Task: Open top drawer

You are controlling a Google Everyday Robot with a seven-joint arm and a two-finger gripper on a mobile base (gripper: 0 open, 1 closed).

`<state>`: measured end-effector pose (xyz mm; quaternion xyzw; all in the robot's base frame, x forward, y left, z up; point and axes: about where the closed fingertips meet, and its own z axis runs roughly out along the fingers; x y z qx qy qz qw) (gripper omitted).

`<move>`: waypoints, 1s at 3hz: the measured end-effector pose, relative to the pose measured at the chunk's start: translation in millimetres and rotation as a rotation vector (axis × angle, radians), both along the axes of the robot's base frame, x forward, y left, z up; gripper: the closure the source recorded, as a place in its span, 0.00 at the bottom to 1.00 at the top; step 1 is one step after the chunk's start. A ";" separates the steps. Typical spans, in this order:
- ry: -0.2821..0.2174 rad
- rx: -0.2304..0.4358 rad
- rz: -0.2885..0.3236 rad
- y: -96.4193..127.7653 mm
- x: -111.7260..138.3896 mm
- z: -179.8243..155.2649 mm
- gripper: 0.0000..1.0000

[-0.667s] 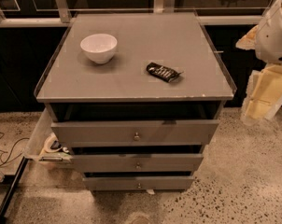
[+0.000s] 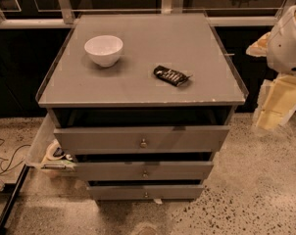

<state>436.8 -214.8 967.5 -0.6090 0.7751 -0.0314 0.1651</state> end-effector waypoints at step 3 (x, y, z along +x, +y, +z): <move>-0.045 0.221 0.155 6.3 0.2 -123.5 0.00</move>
Offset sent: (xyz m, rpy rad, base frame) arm 0.0022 0.0021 -0.1462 0.2240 -0.0064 0.1626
